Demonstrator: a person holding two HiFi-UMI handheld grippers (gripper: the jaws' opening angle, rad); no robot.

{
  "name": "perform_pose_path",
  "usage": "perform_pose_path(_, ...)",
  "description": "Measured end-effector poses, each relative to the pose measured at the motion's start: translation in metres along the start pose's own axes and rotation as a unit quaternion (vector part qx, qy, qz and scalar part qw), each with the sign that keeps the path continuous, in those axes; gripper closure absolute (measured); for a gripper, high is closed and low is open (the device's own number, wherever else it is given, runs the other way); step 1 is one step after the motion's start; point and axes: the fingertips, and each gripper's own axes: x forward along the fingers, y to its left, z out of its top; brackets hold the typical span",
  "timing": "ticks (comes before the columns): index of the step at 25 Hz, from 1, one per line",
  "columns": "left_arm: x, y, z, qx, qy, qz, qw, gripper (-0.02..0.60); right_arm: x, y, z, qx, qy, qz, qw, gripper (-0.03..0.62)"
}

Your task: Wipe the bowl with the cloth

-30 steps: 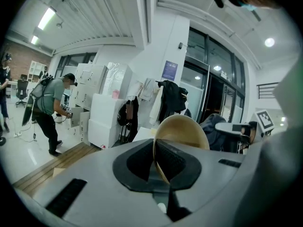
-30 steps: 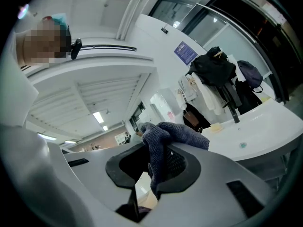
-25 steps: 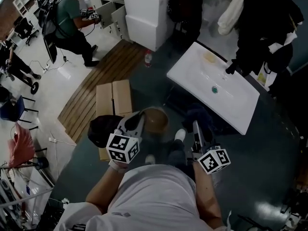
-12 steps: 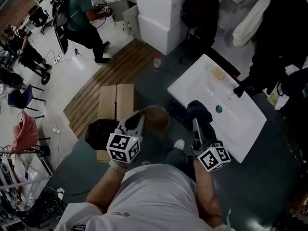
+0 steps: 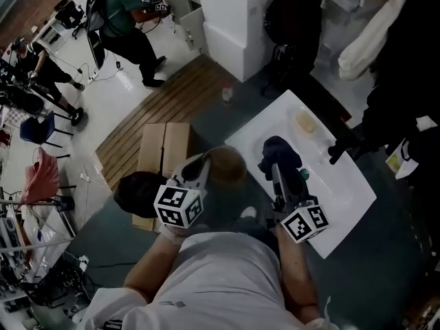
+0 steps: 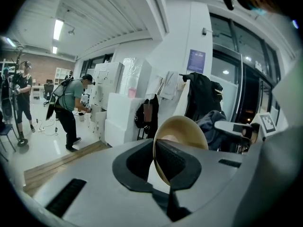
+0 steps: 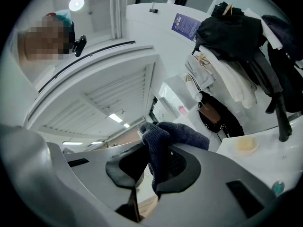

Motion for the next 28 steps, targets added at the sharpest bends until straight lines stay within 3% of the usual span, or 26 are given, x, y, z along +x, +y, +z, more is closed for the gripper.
perform_pose_path(7,0.046,-0.023,0.018,-0.013,0.003,0.007,0.9999,0.559,0.010,-0.001,0.040,-0.004,-0.010,0.080,0.997,0.525)
perform_pose_path(16,0.093,-0.033,0.033,-0.013,0.013,-0.029,0.9994,0.560,0.014,0.031,0.069,-0.015,-0.045,0.144,0.988,0.525)
perform_pose_path(21,0.119,-0.043,0.045,0.000,0.017,-0.079,0.9968,0.560,0.022,0.040,0.067,-0.049,-0.046,0.124,0.990,0.525)
perform_pose_path(28,0.156,-0.079,0.064,0.024,0.023,-0.163,0.9862,0.559,0.039,0.014,0.050,-0.101,-0.001,0.037,0.994,0.525)
